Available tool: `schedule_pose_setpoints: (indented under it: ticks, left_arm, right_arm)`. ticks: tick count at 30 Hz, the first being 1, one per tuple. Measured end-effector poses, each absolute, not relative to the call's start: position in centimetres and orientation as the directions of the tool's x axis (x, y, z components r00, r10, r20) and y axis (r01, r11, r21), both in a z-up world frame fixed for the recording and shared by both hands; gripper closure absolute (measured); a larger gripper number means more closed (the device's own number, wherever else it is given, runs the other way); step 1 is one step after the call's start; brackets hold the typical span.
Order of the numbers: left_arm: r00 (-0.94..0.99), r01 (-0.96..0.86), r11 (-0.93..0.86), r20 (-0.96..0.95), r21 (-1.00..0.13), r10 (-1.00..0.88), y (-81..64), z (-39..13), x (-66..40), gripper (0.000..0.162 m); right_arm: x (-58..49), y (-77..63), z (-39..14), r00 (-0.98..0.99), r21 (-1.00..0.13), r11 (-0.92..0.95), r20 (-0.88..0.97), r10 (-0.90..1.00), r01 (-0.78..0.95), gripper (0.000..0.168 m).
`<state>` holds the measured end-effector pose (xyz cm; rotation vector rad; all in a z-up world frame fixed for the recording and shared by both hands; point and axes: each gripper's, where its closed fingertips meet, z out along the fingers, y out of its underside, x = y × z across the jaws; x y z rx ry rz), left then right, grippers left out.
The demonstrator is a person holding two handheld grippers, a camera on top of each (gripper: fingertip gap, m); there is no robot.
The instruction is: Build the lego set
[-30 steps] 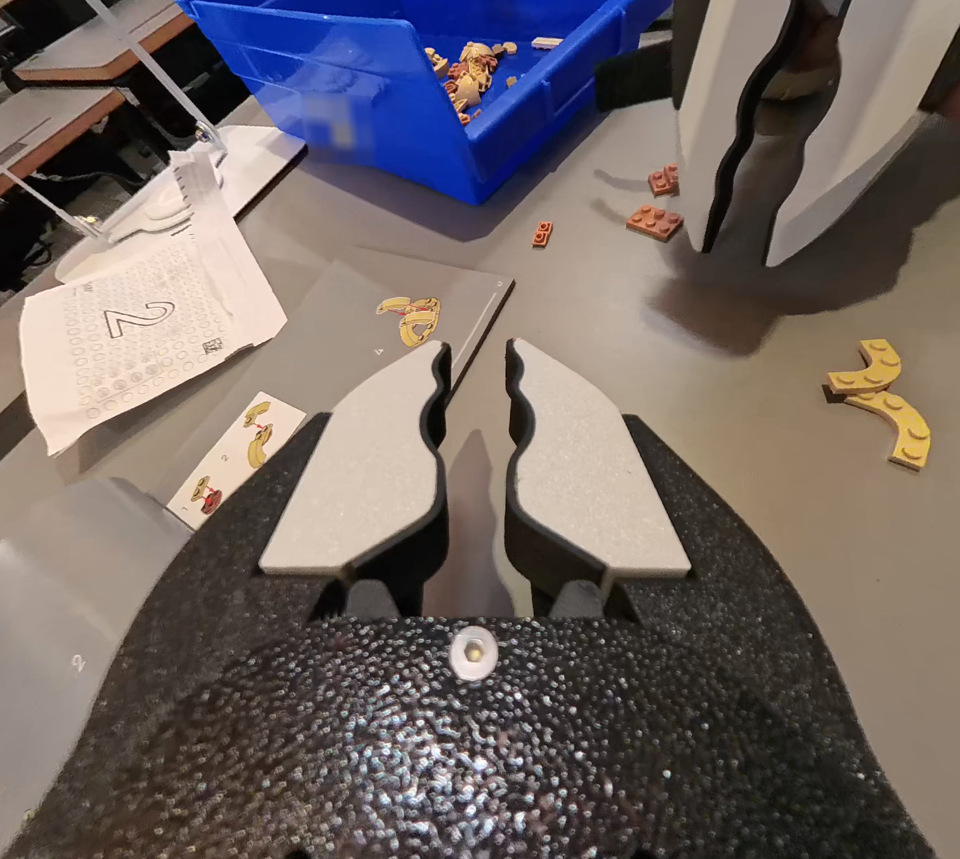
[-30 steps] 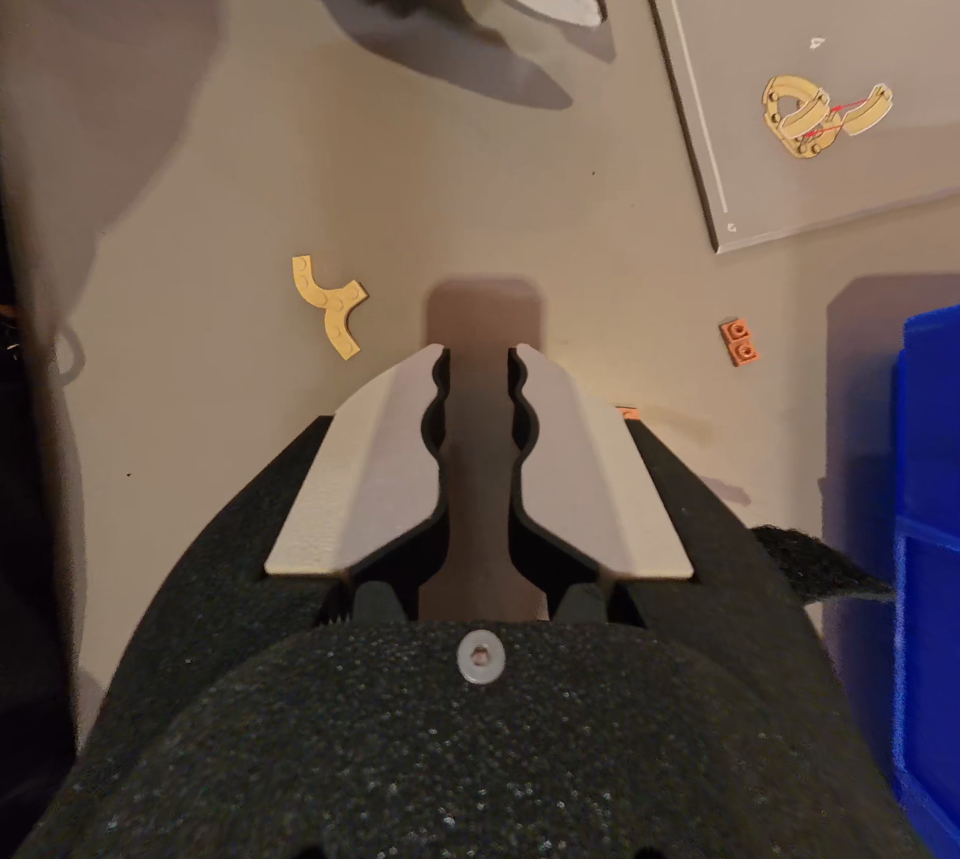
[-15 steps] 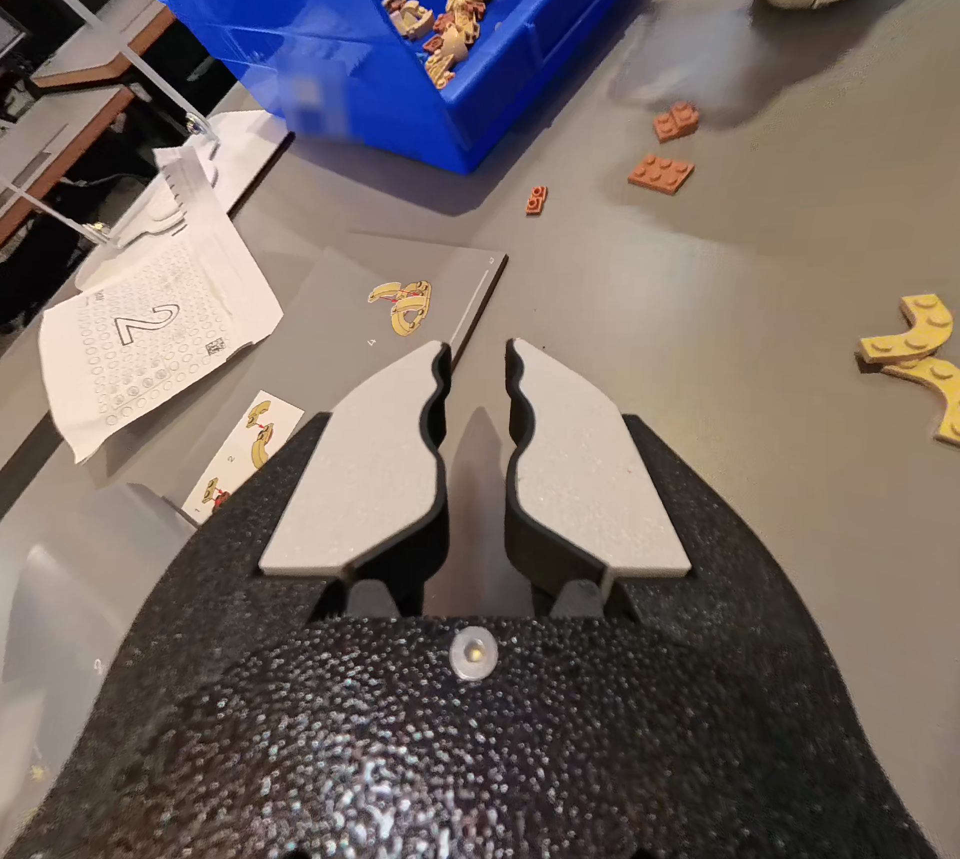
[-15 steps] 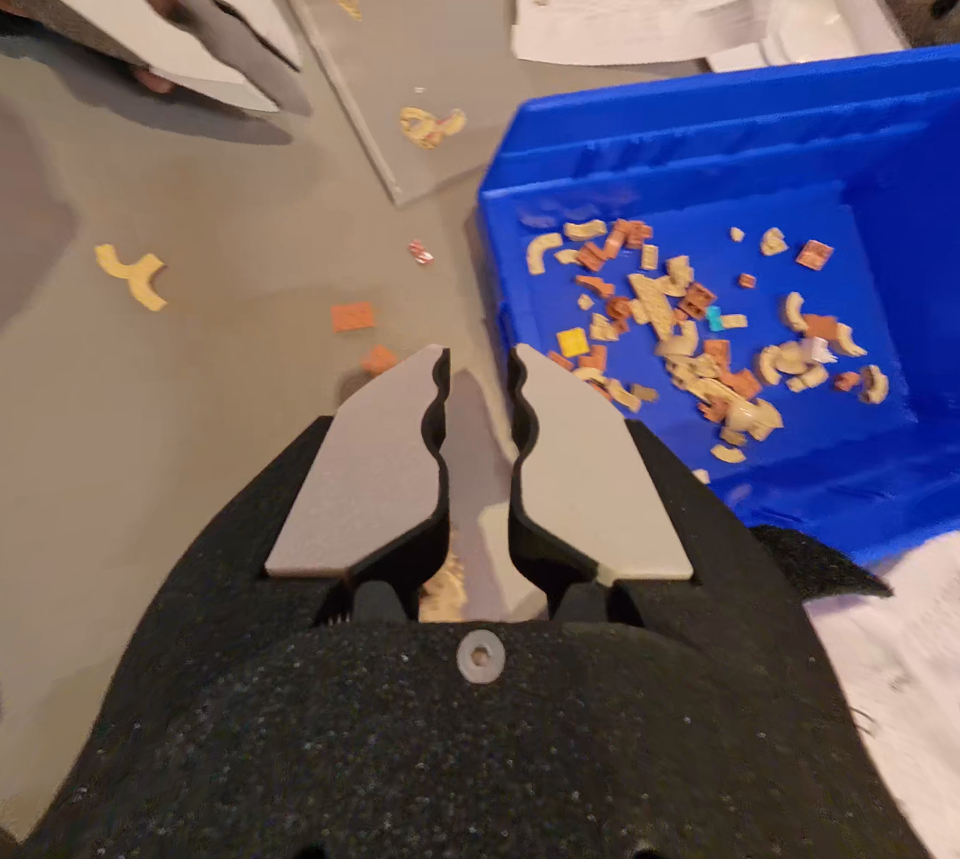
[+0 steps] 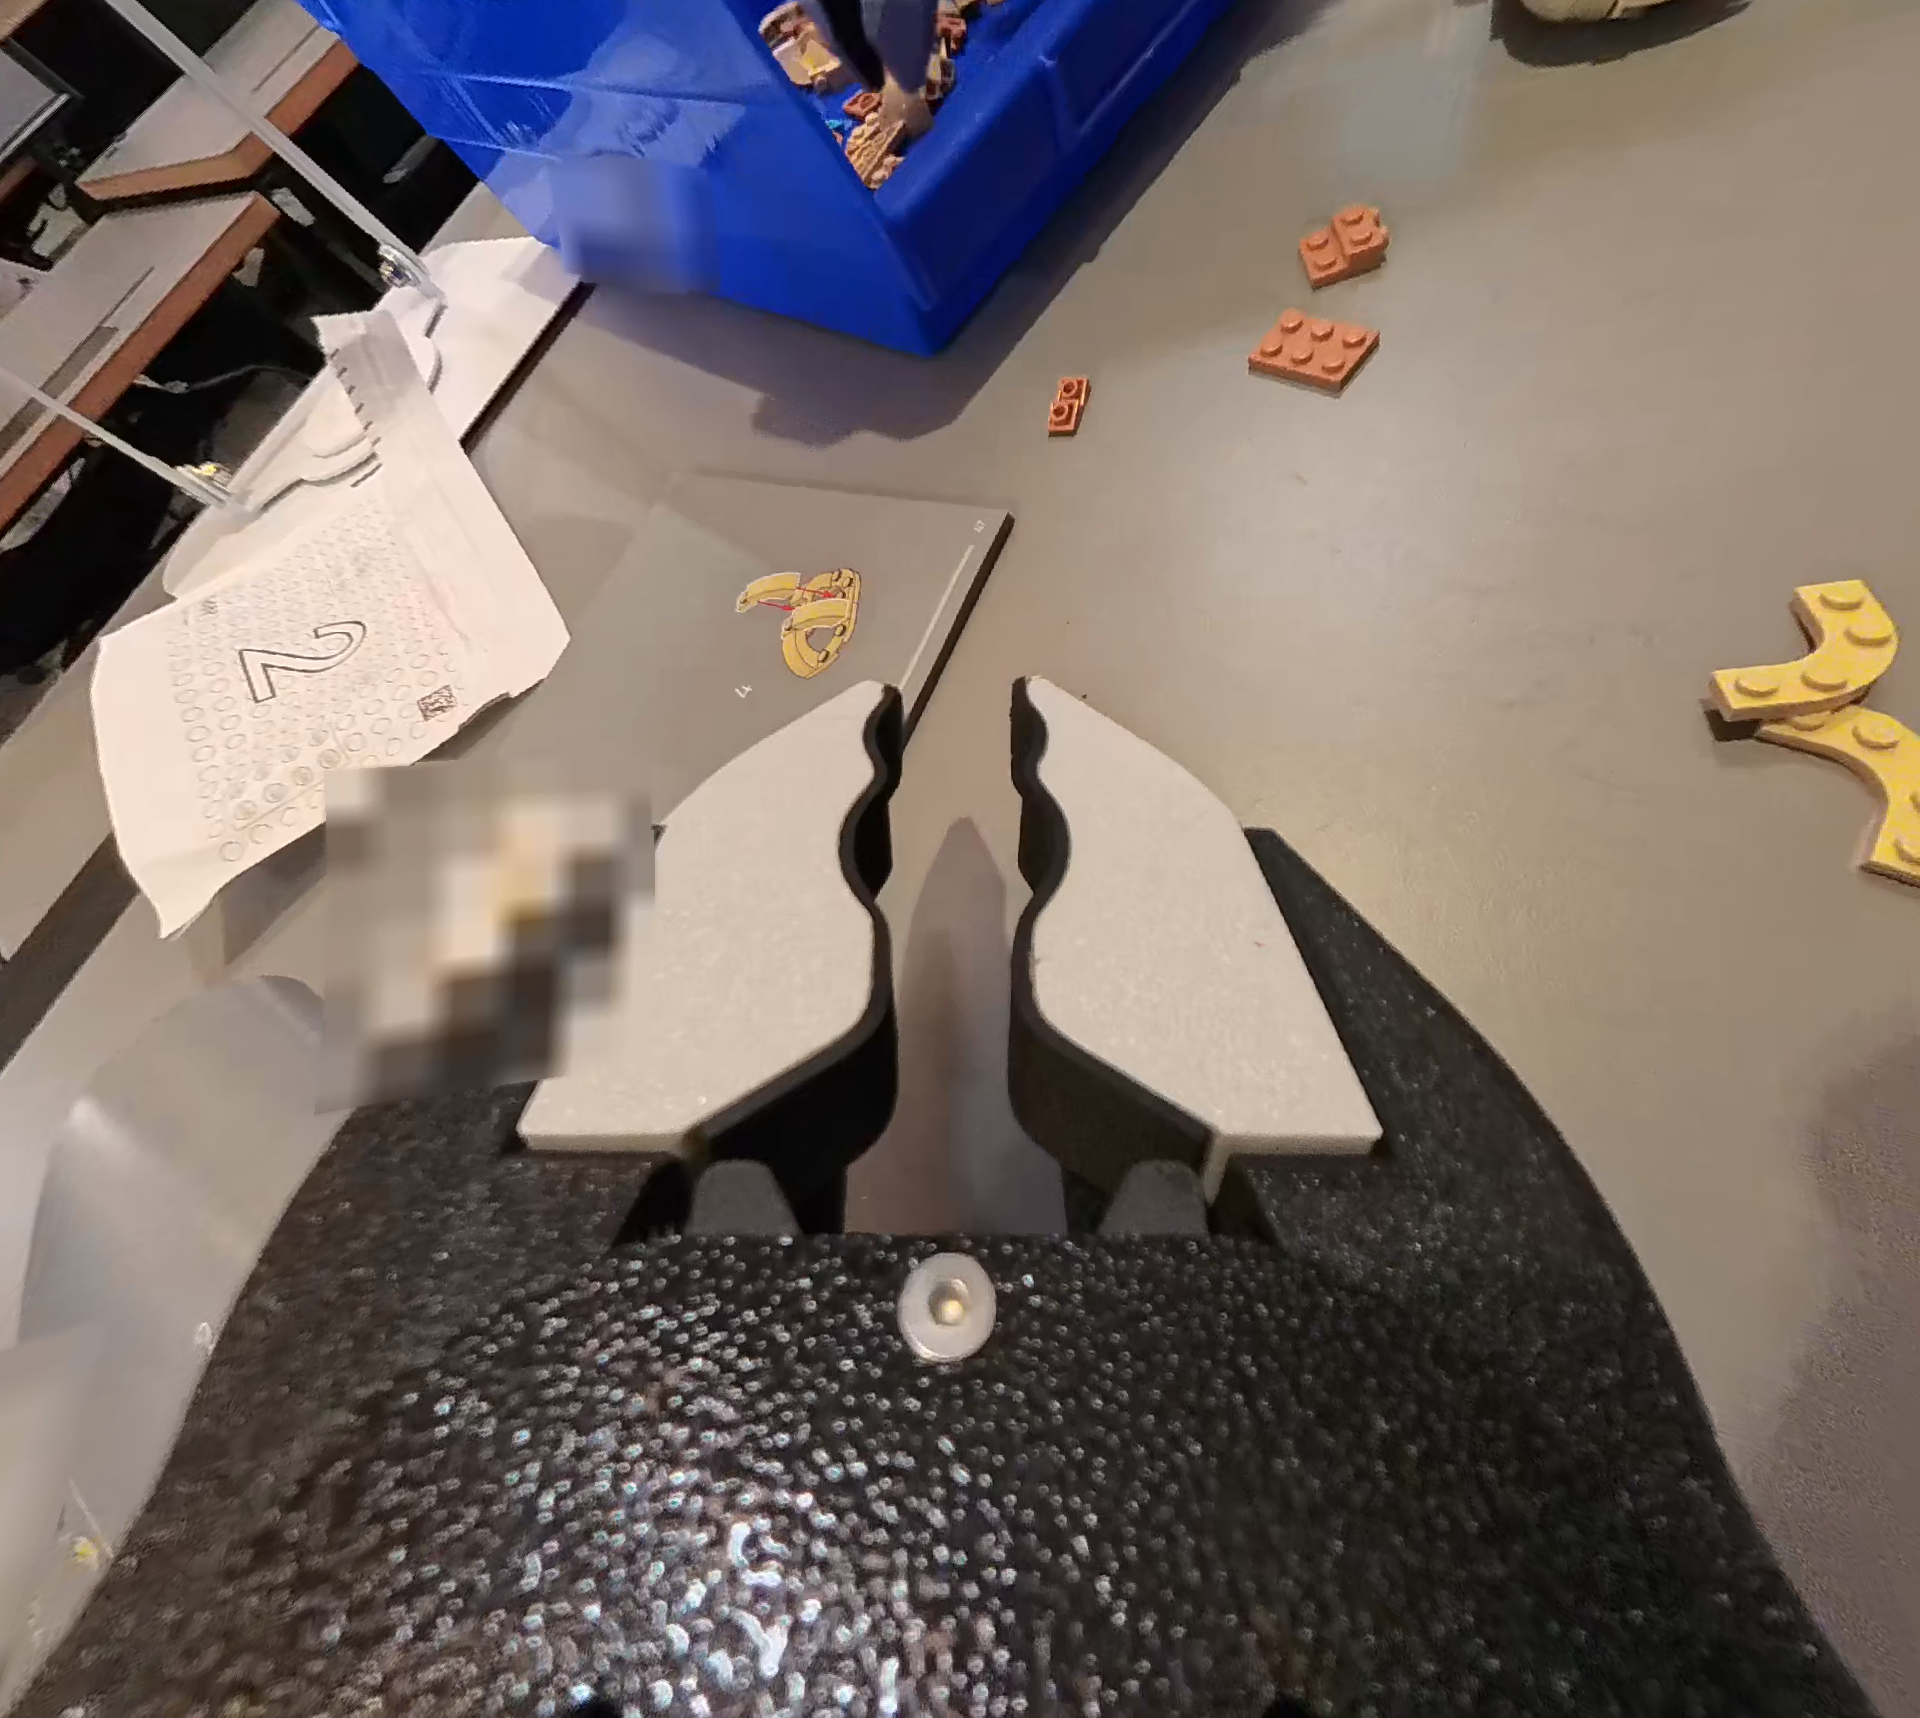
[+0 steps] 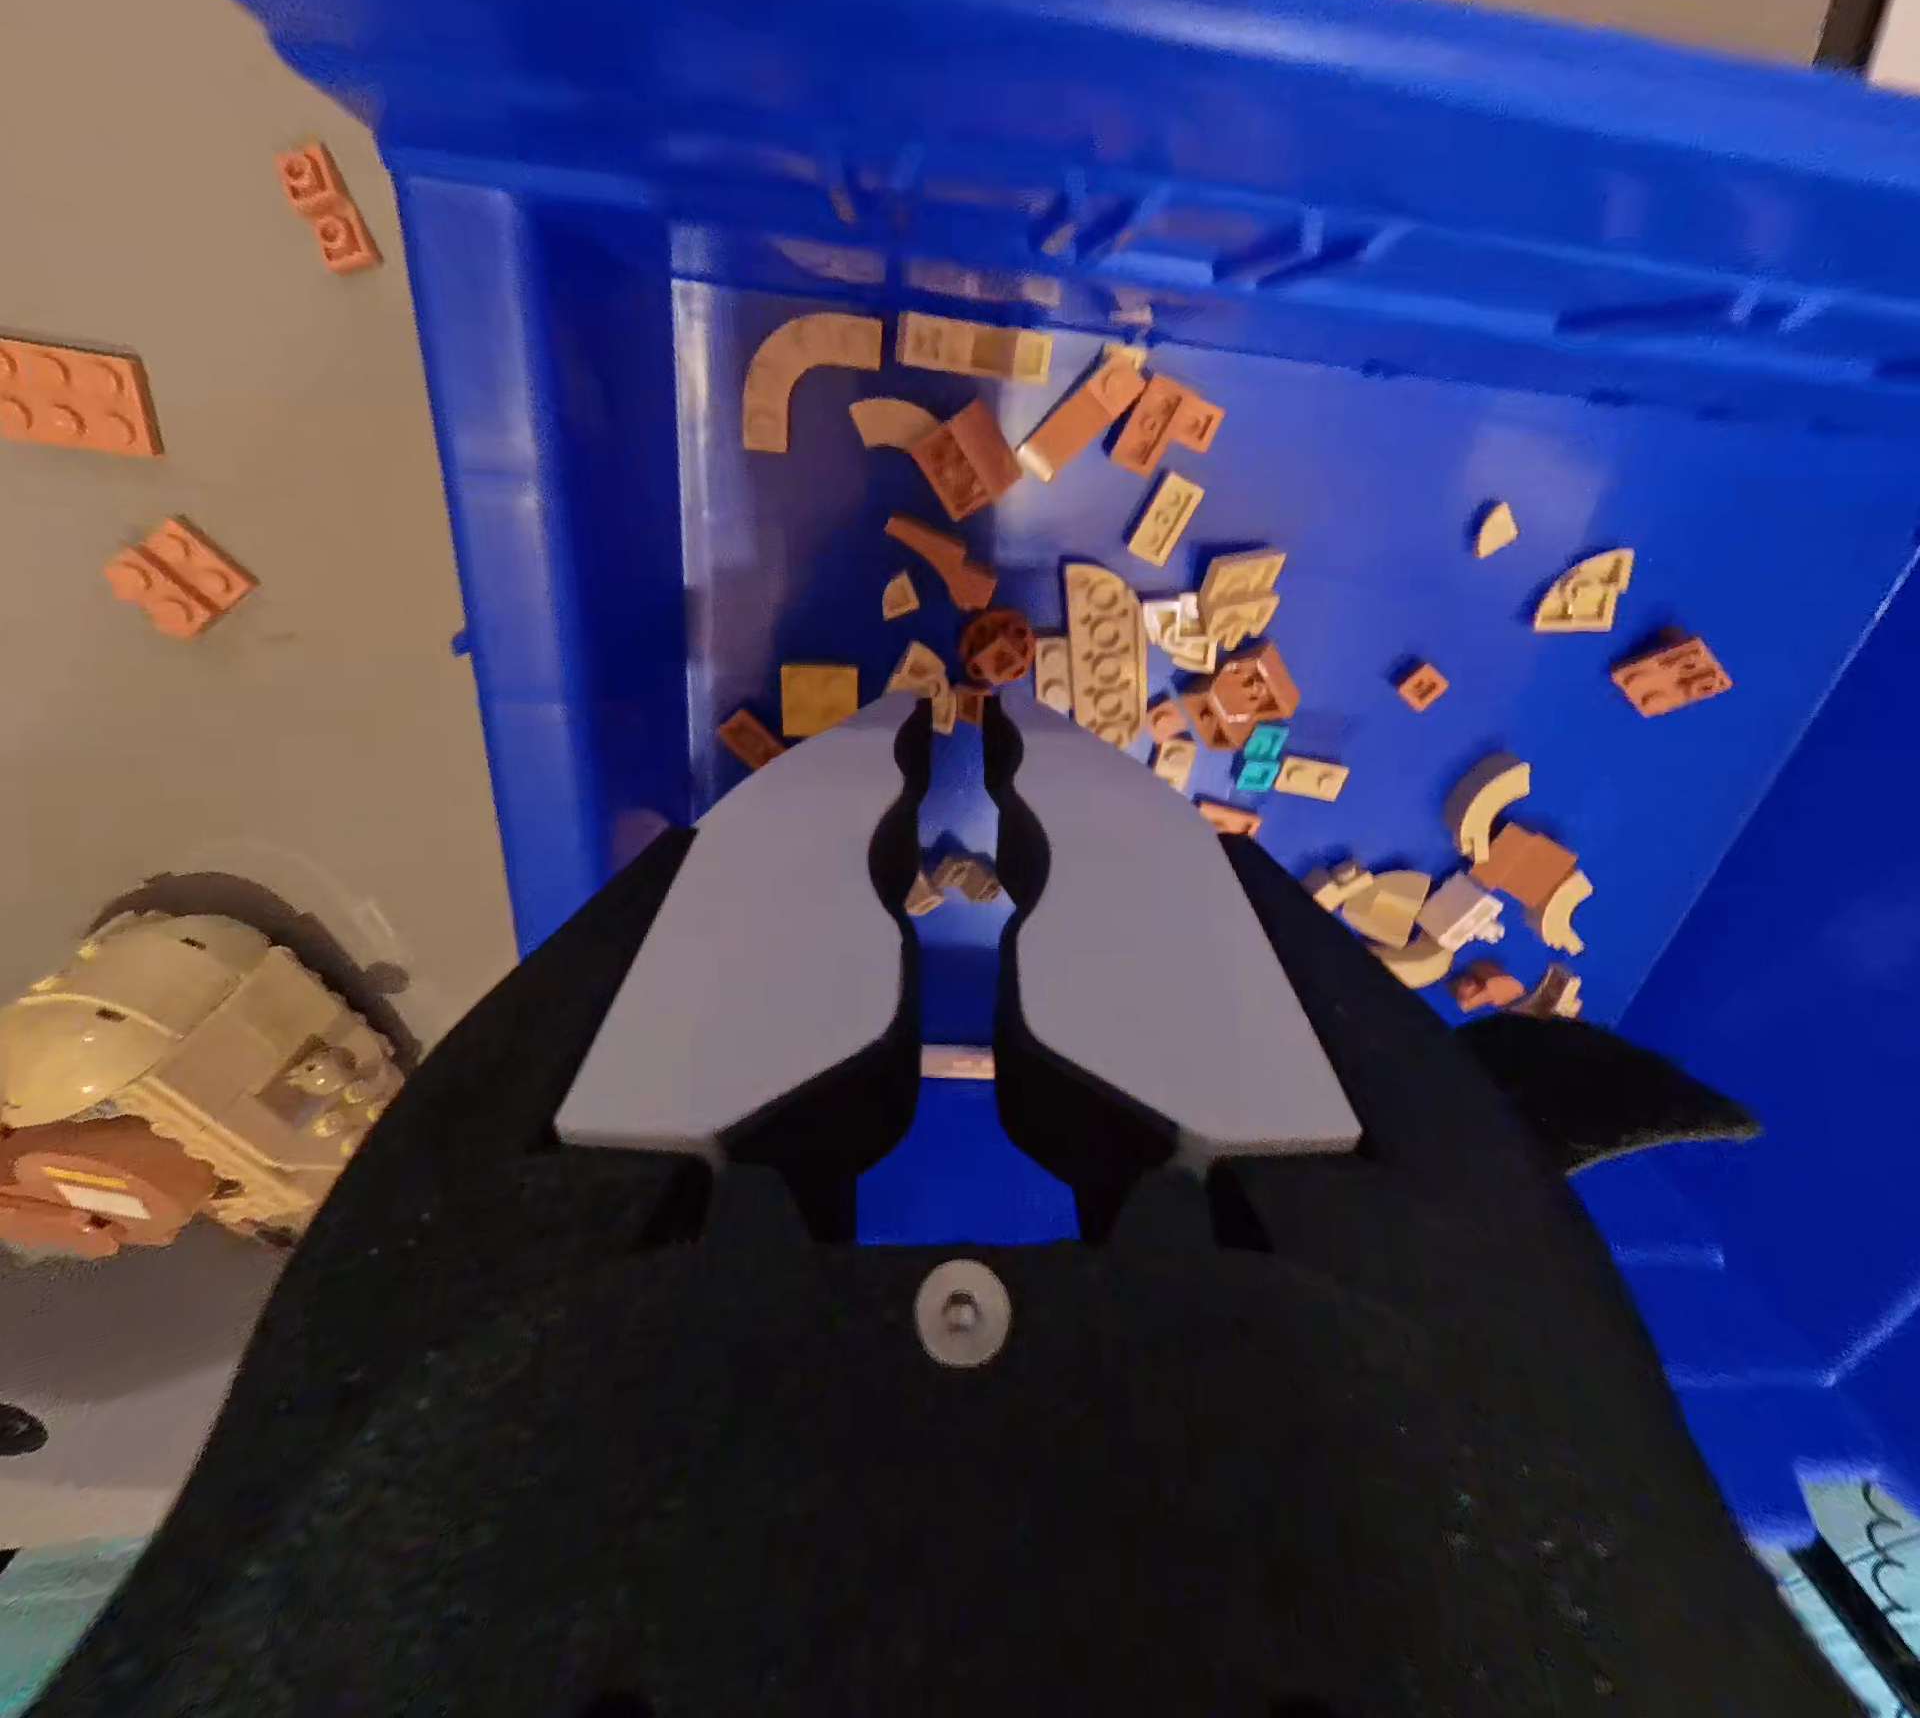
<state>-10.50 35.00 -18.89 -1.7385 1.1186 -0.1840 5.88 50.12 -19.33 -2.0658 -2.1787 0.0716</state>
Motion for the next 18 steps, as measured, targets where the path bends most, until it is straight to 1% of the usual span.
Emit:
schedule_pose_setpoints:
  ticks: [2,6,9,10,14,18]
  left_arm:
    - [0.553,-0.594,-0.052,-0.360,-0.803,-0.751,34.9,-18.9,-10.5,0.143]
    - [0.548,-0.595,-0.049,-0.360,-0.803,-0.755,34.8,-19.0,-10.4,0.143]
    - [0.548,-0.595,-0.048,-0.361,-0.803,-0.755,34.8,-18.9,-10.4,0.143]
    - [0.548,-0.595,-0.049,-0.360,-0.802,-0.755,34.9,-19.0,-10.4,0.143]
    - [0.548,-0.595,-0.049,-0.361,-0.802,-0.754,34.9,-19.0,-10.4,0.143]
    - [0.548,-0.596,-0.050,-0.360,-0.801,-0.755,34.9,-19.0,-10.4,0.143]
  right_arm:
    - [5.5,50.4,-19.9,-0.065,-0.125,0.072,0.055,0.996,0.990,0.159]
    - [5.9,51.0,-21.3,-0.071,-0.068,0.074,0.054,0.996,0.995,0.158]
    - [5.7,51.1,-21.6,-0.064,-0.076,0.068,0.042,0.997,0.995,0.160]
    - [5.7,51.2,-21.5,-0.061,-0.080,0.064,0.045,0.997,0.995,0.168]
    - [6.2,51.5,-21.1,-0.056,-0.075,0.060,0.054,0.997,0.995,0.168]
    - [6.9,53.0,-20.3,-0.002,-0.077,0.011,0.112,0.994,0.997,0.168]
